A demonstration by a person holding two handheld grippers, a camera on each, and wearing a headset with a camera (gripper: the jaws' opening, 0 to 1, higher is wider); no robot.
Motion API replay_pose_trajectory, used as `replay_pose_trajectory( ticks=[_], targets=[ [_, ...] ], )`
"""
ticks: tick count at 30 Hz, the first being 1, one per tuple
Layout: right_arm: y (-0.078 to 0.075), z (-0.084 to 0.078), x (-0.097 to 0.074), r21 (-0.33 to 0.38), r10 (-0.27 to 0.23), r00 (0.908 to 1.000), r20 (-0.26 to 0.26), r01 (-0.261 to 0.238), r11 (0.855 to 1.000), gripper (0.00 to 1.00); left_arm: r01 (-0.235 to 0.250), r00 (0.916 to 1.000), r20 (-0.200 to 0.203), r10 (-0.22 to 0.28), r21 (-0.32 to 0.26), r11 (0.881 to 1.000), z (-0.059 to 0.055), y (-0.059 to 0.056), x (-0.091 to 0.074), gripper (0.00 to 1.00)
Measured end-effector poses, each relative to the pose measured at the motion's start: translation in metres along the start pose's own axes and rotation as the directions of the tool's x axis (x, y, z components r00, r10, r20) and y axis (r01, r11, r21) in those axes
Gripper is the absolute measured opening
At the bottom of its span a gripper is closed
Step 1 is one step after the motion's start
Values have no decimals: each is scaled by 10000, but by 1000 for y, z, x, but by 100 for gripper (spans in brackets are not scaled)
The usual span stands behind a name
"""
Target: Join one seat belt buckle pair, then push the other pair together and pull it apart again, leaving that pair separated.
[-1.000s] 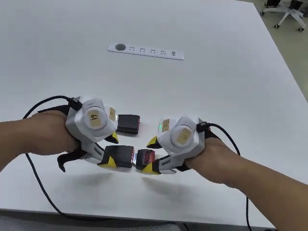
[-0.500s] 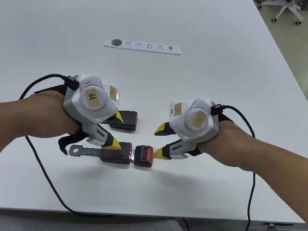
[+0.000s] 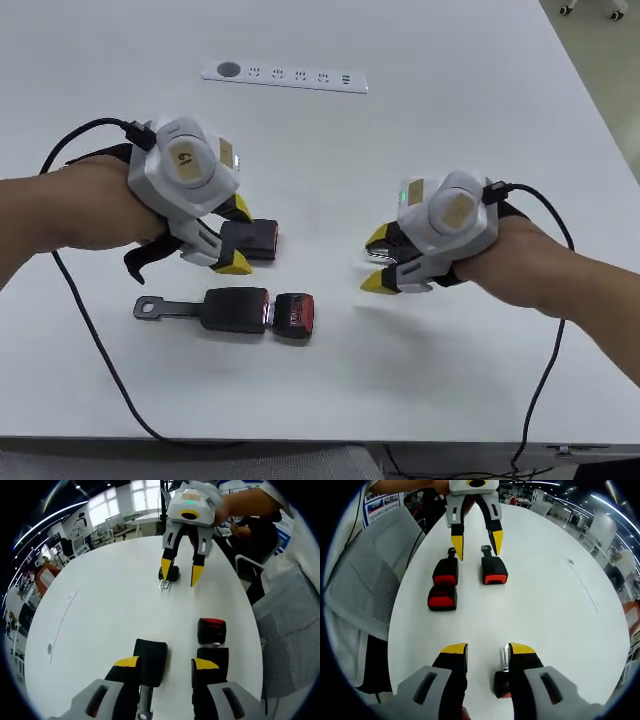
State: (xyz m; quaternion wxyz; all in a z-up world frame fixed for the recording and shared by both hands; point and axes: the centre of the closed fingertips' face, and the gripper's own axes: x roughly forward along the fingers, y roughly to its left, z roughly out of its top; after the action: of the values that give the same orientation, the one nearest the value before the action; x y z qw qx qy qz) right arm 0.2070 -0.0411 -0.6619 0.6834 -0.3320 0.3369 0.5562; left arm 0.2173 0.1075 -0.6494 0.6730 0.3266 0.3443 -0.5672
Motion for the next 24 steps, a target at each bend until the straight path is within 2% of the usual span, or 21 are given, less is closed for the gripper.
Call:
replay_pose_trajectory(
  ticks=[3,6,9,11,16,24],
  targets=[
    [-13,-11,-3,185,-167,9998,-47,168,9997,30,-61,9999,-139,62,88,9999,-1,7,2,43],
    [-19,-17,-10,251,-235,9997,-48,236,9994,29,-107,9998,-147,108,70,9999,1,12,2,43],
    [-28,-26,-14,276,-362,9990,-258,369,9989,29,-141,9999,-54,142,178,9997,5,18,3,43],
    [-32,-35,-13,227,-336,9983,-467,347,9991,30,-26,9999,-148,28,185,9998,1,22,5,44],
    [-33,-47,-10,337,-87,9973,-723,112,9994,30,257,9984,-513,-240,333,9991,-9,23,14,43],
    [-29,-53,-5,248,190,9943,-1052,-164,9996,32,334,9972,-673,-321,184,9993,-20,25,21,41]
  ],
)
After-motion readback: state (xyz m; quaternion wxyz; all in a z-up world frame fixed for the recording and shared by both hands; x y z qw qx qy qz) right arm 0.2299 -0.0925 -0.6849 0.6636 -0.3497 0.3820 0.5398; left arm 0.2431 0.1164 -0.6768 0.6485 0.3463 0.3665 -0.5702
